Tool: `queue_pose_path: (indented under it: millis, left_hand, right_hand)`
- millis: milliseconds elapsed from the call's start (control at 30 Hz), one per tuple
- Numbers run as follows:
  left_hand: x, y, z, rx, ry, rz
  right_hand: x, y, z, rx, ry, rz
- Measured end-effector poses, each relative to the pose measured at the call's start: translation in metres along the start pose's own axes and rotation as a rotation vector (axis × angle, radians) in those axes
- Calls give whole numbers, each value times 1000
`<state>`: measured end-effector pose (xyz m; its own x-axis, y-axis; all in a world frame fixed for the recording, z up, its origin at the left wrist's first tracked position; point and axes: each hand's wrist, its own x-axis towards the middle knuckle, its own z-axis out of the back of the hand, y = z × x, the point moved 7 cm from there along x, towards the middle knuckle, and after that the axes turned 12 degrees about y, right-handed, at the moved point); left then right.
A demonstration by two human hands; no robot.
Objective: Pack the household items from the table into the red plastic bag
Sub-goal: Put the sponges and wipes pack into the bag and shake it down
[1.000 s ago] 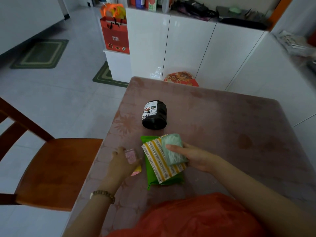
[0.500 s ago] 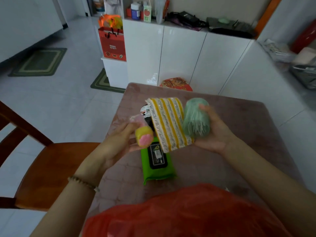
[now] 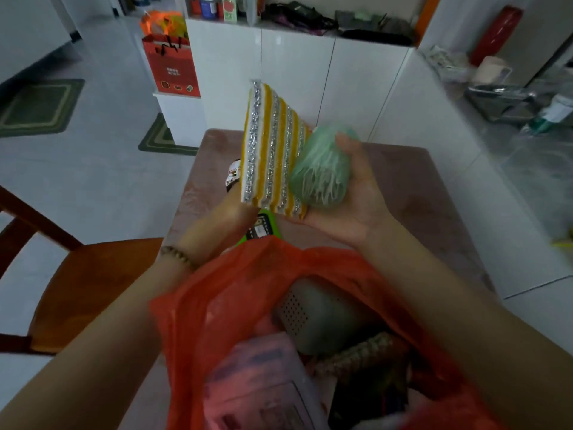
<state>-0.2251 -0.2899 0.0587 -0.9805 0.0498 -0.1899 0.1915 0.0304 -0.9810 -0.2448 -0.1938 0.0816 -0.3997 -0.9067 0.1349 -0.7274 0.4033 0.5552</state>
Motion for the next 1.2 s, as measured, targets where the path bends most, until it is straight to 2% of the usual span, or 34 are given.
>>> queue_pose_path:
  millis: [33, 100, 167, 233, 300, 367, 467, 533, 600, 633, 667, 767, 833, 933, 1100, 1200]
  left_hand:
    - [-8, 8, 4, 94, 51, 8]
    - [-15, -5, 6, 151, 45, -18]
    - [-31, -17, 15, 158, -17, -59]
    - [-68, -19, 50, 115, -234, -151]
    - [-114, -14, 84, 237, -436, -242]
    - [-148, -4, 88, 379, -489, -163]
    - [-183, 14, 38, 511, -401, -111]
    - [-207, 27, -7, 773, -339, -106]
    - [-224, 35, -38, 996, -304, -155]
    - [-227, 33, -41, 963, -287, -177]
    - [-229, 28, -42, 818, -240, -195]
    - [-234, -1, -46, 160, 43, -198]
    - [-237, -27, -39, -87, 127, -191]
    - [-222, -48, -26, -184, 189, -172]
    - [-190, -51, -21, -273, 231, -140]
    - [-180, -51, -20, -327, 274, -150]
  right_hand:
    - [-3, 4, -4, -34, -5, 28]
    - [-12, 9, -17, -26, 7, 56]
    - [-26, 14, -27, -9, 26, 87]
    - [-44, 19, -34, -16, 27, 125]
    - [-65, 18, -46, -40, 44, 134]
    - [-87, 14, -56, -65, 11, 145]
    - [-126, 11, -63, -181, -163, 270]
    - [-152, 1, -72, -288, -219, 289]
    - [-171, -13, -76, -357, -236, 232]
    - [-180, -19, -75, -385, -264, 202]
    - [-189, -25, -76, -416, -299, 179]
    - [-208, -38, -86, -536, -299, 119]
    - [-212, -53, -98, -623, -260, 34]
    - [-201, -67, -105, -766, -218, -53]
    - [-163, -83, -86, -1094, -340, -293]
    - [-146, -88, -80, -1261, -370, -303]
